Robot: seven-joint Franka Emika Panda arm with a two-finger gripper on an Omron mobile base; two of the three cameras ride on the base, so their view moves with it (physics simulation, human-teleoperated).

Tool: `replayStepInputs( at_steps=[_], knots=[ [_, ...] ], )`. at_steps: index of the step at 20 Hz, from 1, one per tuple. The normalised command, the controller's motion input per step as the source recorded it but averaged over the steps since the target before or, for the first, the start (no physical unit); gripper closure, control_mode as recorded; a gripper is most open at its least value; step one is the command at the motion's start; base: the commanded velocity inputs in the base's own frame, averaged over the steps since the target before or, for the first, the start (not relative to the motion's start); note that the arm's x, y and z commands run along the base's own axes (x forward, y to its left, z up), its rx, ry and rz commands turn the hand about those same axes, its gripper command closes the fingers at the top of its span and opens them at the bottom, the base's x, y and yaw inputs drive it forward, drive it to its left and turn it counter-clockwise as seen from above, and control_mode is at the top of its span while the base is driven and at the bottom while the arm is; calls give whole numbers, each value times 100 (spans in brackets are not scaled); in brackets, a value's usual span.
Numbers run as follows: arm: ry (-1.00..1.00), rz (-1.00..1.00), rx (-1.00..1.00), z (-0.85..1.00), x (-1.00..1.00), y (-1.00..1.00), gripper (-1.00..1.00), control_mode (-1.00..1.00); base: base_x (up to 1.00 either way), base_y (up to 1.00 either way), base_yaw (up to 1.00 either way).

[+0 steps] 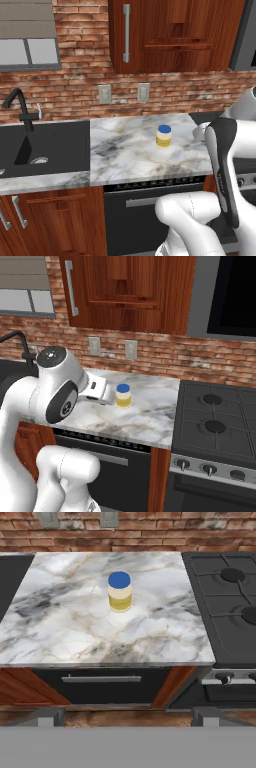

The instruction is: Place the mayonnaise and ketchup from the counter to the top shelf of the fridge. If the existing items in the fridge are on the top shelf, move them to other shelves.

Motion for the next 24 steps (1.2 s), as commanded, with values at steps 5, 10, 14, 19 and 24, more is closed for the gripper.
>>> replayStepInputs(
  at_steps=[5, 10, 14, 19, 24],
  knots=[
    [1, -1, 12, -64, 98, 11, -100, -100, 0, 0, 0],
    [0, -1, 6, -38, 100, 23, -100, -100, 0, 0, 0],
    [0, 0, 0, -4, 99, 17, -100, -100, 0, 0, 0],
    [5, 0, 0, 0, 85, 3, -100, -100, 0, 0, 0],
    [11, 0, 0, -2, 61, 0, -100, -100, 0, 0, 0]
  ],
)
